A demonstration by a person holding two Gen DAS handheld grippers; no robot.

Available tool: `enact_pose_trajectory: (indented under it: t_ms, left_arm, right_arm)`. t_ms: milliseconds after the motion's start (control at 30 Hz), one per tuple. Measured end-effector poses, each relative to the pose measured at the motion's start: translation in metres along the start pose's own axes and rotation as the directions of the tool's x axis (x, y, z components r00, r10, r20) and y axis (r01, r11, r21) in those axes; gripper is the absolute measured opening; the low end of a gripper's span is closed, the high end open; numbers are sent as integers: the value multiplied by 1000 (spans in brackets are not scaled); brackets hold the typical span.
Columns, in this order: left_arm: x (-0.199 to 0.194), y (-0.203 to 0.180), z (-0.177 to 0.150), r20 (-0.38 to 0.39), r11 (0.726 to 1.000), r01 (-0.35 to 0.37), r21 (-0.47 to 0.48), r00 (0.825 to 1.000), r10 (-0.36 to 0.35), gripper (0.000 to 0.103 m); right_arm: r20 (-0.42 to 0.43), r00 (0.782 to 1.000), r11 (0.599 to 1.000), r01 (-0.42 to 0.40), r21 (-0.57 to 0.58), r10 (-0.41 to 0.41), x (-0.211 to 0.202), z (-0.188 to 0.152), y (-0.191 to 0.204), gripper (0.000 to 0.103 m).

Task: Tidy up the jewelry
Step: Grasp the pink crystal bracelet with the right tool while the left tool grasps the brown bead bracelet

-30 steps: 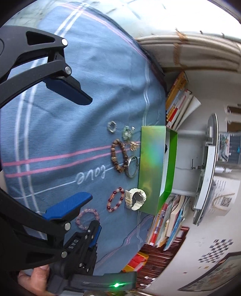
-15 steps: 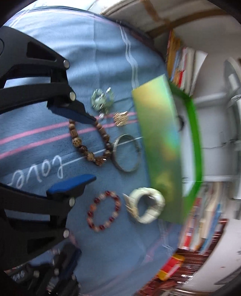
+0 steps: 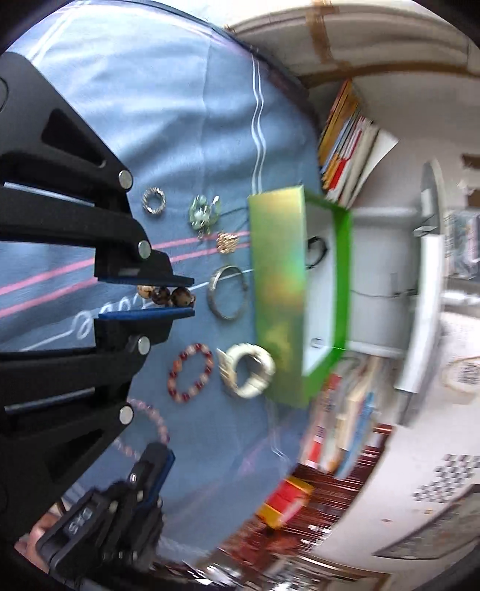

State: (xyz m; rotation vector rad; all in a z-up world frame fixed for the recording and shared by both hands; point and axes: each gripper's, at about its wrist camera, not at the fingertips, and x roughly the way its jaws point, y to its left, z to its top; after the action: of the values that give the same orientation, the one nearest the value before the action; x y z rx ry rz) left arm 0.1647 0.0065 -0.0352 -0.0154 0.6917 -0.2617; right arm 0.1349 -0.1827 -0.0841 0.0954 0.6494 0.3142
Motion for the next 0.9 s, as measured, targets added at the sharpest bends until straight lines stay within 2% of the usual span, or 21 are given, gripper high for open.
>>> enact_pose_trajectory:
  t_ms: [200, 500, 900]
  left_arm:
    - [-54, -8, -17, 65, 1000, 20, -13, 998, -19, 11]
    - [-71, -19, -43, 77, 999, 35, 3, 996, -35, 11]
    - [-77, -23, -59, 68, 1000, 30, 9, 997, -31, 11]
  right_arm:
    - [78, 997, 1000, -8, -22, 10, -38, -1, 15, 8]
    - [137, 991, 1000, 12, -28, -8, -76, -12, 24, 8]
    - [160, 987, 999, 17, -33, -12, -93, -20, 28, 8]
